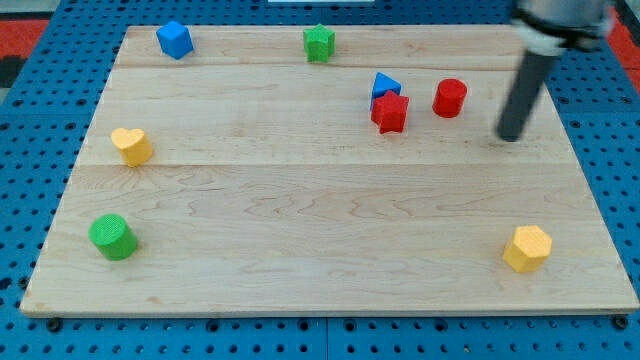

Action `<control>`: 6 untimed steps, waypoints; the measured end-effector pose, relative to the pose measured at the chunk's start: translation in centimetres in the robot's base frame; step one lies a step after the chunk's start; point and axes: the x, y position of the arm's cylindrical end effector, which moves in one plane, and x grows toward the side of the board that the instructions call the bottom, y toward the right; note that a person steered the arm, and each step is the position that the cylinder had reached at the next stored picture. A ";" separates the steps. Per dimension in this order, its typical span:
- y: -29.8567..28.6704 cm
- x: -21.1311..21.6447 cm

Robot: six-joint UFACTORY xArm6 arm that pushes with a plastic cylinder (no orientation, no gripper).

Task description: Push the blue cube to the group of blocks

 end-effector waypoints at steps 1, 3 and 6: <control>0.1 -4.6; -12.0 -3.7; -12.8 -18.3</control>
